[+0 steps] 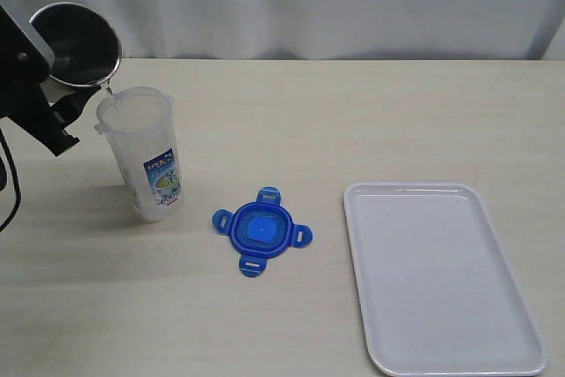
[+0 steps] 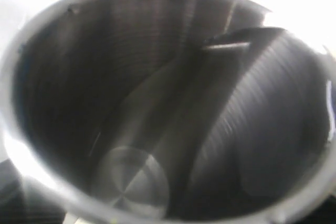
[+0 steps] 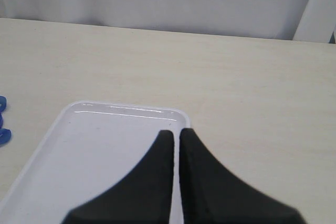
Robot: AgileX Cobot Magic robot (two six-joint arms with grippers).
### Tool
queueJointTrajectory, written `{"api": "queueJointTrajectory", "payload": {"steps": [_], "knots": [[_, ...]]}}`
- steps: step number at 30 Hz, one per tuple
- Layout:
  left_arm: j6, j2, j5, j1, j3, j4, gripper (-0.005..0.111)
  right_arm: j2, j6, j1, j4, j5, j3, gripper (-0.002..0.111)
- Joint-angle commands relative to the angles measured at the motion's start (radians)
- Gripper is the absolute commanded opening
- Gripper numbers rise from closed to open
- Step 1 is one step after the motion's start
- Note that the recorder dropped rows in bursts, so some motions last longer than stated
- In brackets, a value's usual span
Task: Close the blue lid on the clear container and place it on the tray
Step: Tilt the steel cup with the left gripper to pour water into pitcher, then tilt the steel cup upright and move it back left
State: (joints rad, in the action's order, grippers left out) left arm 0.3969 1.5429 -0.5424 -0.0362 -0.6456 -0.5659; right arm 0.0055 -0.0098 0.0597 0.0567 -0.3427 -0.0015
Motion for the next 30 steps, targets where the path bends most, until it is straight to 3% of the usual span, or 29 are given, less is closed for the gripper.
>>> {"api": "queueJointTrajectory", "payload": {"steps": [1, 17, 30], "knots": [[0.002, -0.016, -0.074, 0.001, -0.016, -0.002, 0.000, -0.005, -0.003, 0.001, 0.003, 0.001, 0.002, 0.004], [-0.062, -0.016, -0.074, 0.001, -0.016, -0.002, 0.000, -0.005, -0.003, 0.001, 0.003, 0.001, 0.002, 0.004], [-0.435, -0.016, -0.081, 0.001, -0.016, 0.039, 0.000, -0.005, -0.003, 0.001, 0.003, 0.001, 0.002, 0.004]]}}
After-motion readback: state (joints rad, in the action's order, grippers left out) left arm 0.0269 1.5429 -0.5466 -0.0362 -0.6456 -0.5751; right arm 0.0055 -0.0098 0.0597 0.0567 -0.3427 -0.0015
